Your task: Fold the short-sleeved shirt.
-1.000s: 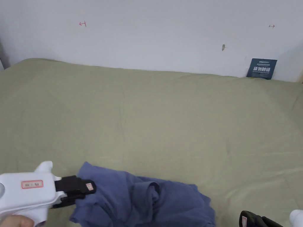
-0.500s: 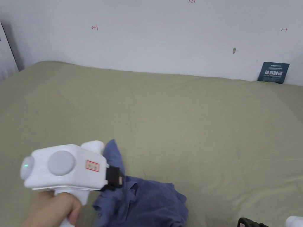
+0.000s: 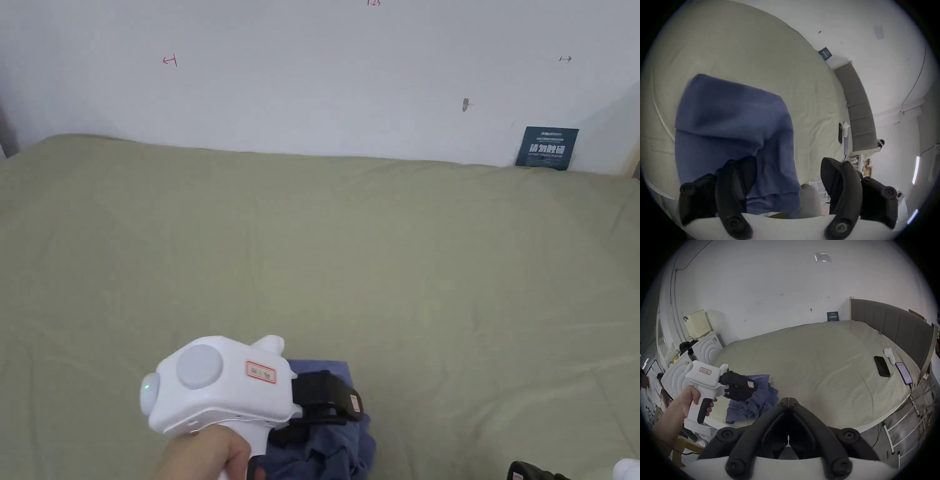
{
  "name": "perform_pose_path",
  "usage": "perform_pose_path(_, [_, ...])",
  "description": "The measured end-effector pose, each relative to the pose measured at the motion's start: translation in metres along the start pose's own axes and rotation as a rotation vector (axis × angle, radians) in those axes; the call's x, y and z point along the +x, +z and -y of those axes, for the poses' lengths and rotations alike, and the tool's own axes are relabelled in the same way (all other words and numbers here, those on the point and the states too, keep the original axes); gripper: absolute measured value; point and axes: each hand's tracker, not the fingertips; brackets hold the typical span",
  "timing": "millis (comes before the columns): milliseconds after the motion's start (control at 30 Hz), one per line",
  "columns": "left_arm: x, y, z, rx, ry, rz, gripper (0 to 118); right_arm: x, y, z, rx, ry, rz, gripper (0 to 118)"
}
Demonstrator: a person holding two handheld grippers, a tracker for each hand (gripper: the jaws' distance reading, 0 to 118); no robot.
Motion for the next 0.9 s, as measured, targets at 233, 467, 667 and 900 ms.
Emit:
perform_pose_path(233, [-0.044, 0.027, -0.001, 0.225, -0.054, 0.107, 0, -0.001, 0.001, -0.002, 0.023, 0.004, -0.006, 1])
perform_pose_path(467, [-0.055, -0.037, 0.050, 0.060, -0.083, 0.196, 0, -0.002, -0.001, -0.001, 0.022, 0.004, -0.005, 1])
perform_pose_path(667, [-0.047, -0.073, 0.083, -0.019, -0.048, 0.244, 0, -0.006, -0.006, 0.002, 0.013, 0.010, -0.005, 1])
perform_pose_path(900, [-0.027, -0.026, 0.080, 0.037, -0.147, 0.283, 0, -0.009, -0.031, -0.010, 0.035, 0.026, -0.132, 1])
